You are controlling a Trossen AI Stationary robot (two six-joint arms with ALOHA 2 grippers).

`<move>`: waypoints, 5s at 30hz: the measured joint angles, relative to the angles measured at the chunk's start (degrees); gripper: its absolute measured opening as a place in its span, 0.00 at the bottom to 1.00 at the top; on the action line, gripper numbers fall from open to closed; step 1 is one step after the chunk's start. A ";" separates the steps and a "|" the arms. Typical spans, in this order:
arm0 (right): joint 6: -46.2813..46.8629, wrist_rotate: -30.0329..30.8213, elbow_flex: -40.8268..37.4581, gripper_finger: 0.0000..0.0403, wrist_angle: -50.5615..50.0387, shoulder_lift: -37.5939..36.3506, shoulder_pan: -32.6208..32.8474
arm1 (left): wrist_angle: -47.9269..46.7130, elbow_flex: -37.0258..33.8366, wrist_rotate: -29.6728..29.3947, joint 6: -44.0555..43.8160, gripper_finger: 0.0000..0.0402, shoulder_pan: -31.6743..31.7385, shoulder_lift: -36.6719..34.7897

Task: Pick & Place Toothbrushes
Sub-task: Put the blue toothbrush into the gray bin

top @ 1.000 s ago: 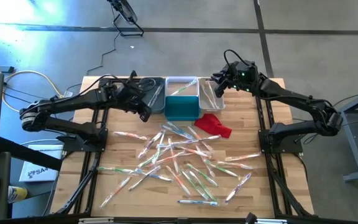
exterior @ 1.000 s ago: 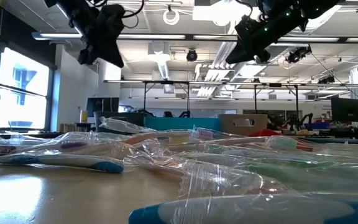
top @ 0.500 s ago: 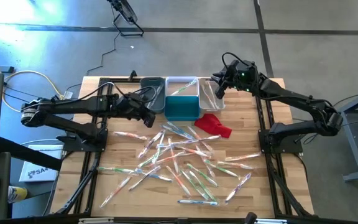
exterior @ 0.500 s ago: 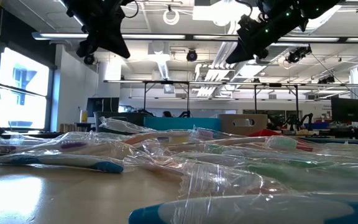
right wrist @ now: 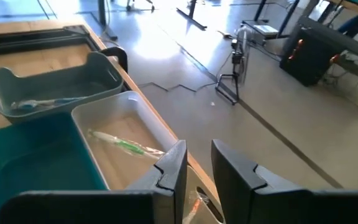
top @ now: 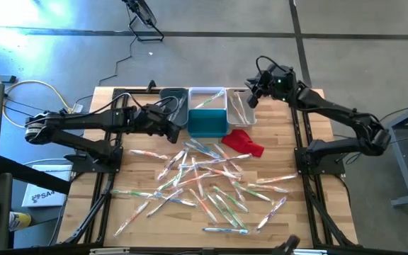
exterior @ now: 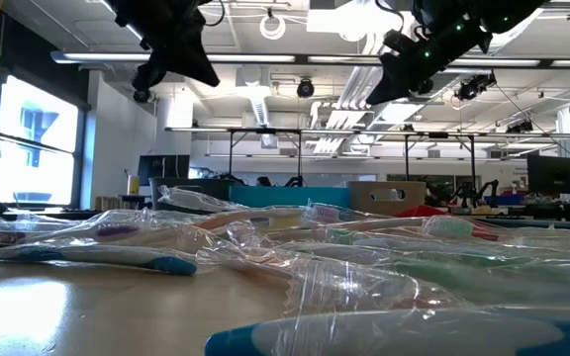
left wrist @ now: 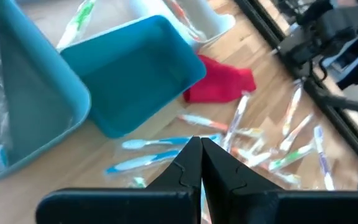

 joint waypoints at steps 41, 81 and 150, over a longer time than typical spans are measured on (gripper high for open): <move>2.32 -16.78 -0.02 0.17 0.51 0.00 -15.10 | 14.00 0.11 -0.23 16.45 0.00 0.00 11.67; -3.21 -12.27 -0.02 0.17 -3.24 0.00 -15.05 | 8.72 8.66 0.02 26.71 0.00 -1.31 23.71; -3.13 -12.40 -0.02 0.17 -5.34 0.00 -15.07 | 6.83 8.61 2.20 37.19 0.30 -4.13 39.26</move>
